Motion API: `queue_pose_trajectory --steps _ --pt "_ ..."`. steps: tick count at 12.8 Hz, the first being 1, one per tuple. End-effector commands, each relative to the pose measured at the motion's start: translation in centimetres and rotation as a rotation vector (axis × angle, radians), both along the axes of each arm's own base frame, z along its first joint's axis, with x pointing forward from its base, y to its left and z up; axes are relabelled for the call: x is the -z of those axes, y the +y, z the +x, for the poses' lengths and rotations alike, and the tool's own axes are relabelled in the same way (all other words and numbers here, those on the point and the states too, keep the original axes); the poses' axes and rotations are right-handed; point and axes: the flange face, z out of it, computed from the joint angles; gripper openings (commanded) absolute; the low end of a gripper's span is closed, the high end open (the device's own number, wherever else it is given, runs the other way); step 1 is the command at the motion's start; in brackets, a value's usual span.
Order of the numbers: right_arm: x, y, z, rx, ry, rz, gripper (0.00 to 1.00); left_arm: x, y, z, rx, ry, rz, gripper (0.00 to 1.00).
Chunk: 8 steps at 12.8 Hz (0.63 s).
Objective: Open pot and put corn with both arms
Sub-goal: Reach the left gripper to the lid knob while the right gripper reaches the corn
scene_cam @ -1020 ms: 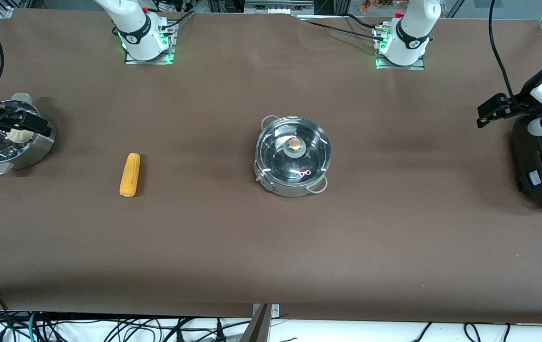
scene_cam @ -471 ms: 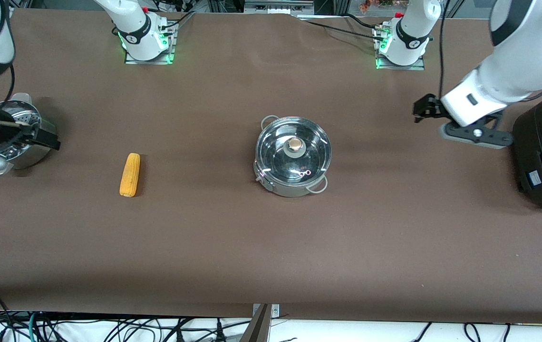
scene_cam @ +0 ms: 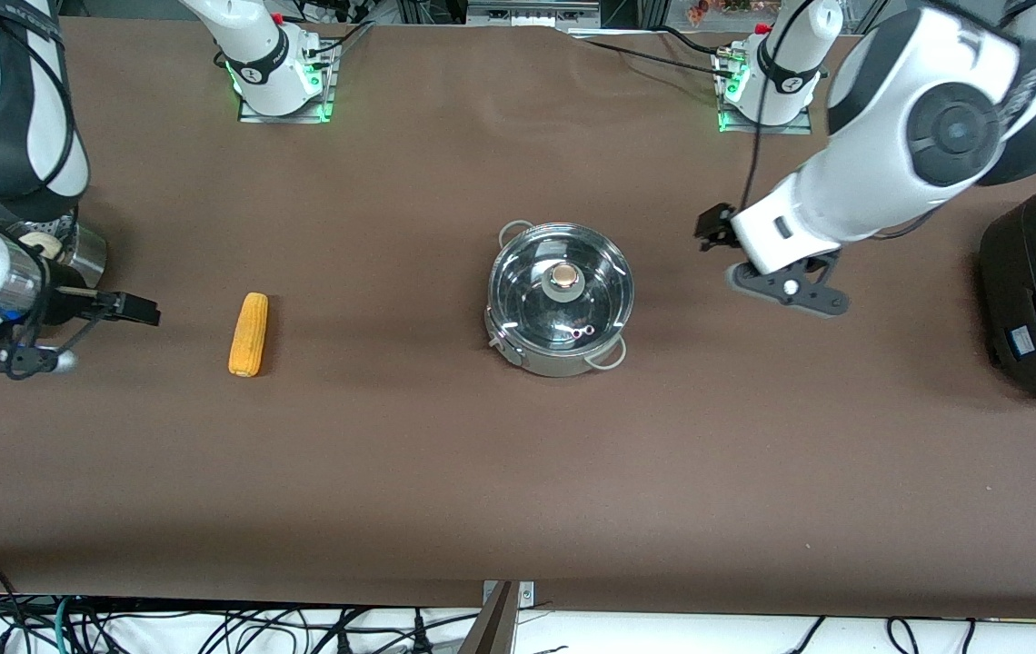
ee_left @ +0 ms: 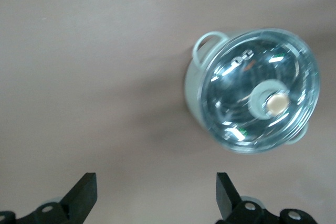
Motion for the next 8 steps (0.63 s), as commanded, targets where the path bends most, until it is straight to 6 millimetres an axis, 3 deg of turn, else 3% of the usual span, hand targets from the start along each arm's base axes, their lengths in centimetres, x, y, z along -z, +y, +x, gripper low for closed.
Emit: queue_pose_trajectory --steps 1,5,8 --pt "3.9 2.0 0.7 0.007 -0.018 0.048 1.0 1.5 -5.0 0.5 -0.033 -0.019 -0.025 1.0" --pt "9.0 4.1 1.1 0.068 -0.024 0.042 1.0 6.0 -12.7 -1.6 -0.035 -0.001 -0.022 1.0" --pt "12.6 4.0 1.2 0.075 -0.043 0.036 1.0 9.7 -14.4 -1.0 -0.071 0.006 -0.036 1.0"
